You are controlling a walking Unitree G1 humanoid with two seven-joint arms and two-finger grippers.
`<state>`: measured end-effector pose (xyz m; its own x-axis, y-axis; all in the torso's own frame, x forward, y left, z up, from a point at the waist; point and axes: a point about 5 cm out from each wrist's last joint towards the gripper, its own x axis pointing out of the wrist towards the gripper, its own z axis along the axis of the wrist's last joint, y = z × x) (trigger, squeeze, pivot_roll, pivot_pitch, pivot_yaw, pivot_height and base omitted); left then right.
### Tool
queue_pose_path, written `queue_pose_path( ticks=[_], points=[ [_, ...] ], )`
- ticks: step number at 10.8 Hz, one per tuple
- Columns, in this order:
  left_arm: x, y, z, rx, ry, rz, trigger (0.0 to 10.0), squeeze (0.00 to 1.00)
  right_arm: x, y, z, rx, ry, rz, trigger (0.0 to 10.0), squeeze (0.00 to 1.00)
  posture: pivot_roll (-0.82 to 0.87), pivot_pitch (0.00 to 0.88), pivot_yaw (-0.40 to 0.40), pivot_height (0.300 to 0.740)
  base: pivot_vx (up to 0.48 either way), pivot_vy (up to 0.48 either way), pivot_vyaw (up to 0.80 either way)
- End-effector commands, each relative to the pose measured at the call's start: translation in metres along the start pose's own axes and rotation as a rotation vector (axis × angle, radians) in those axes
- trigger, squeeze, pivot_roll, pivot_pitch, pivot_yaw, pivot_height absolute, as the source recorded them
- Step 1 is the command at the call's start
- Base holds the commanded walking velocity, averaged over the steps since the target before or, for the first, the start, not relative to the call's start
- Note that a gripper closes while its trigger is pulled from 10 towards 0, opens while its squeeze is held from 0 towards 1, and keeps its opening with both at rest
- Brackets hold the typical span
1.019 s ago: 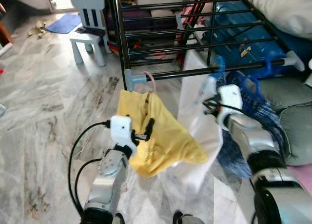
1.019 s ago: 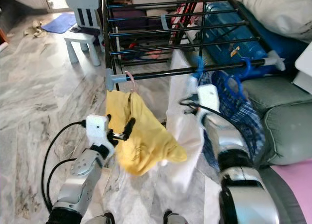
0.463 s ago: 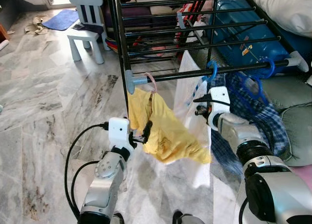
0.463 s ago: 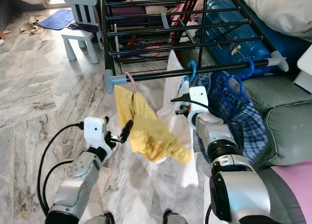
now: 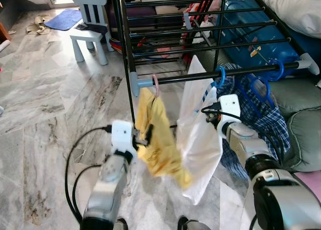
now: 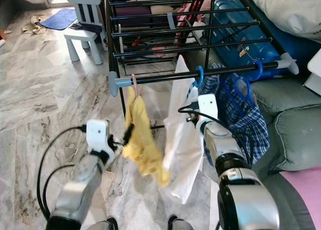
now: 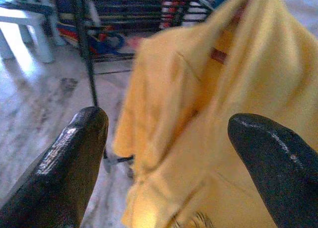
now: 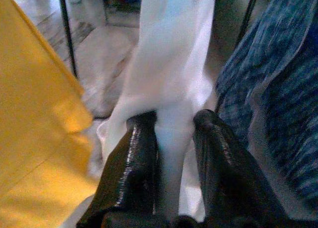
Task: Hang hanger
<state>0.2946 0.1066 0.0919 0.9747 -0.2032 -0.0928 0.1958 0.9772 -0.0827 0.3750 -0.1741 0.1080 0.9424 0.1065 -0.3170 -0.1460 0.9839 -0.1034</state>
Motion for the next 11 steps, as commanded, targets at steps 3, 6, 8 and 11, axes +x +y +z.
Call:
queue_pose_path(
  ticks=[3, 6, 8, 11],
  points=[
    [-0.001, 0.002, -0.002, -0.006, 0.014, 0.007, 10.0, 0.00, -0.007, -0.004, 0.000, -0.086, -0.073, -0.018, 10.0, 1.00, -0.06, 0.158, -0.007, 0.740, 0.000, 0.000, 0.00],
    [0.002, 0.002, 0.005, 0.008, -0.004, 0.039, 10.0, 0.00, -0.022, -0.014, -0.004, 0.006, -0.126, -0.098, 10.0, 1.00, -0.07, 0.165, 0.003, 0.740, 0.000, 0.000, 0.00],
    [-0.001, 0.015, 0.003, 0.045, 0.009, 0.060, 10.0, 0.00, -0.037, -0.010, -0.005, -0.015, -0.171, -0.135, 10.0, 1.00, -0.08, 0.178, 0.012, 0.740, 0.000, 0.000, 0.00],
    [0.002, 0.025, 0.002, 0.076, 0.019, 0.119, 10.0, 0.00, -0.049, -0.001, -0.022, -0.008, -0.160, -0.160, 10.0, 1.00, -0.09, 0.175, 0.017, 0.740, 0.000, 0.000, 0.00]
  ],
)
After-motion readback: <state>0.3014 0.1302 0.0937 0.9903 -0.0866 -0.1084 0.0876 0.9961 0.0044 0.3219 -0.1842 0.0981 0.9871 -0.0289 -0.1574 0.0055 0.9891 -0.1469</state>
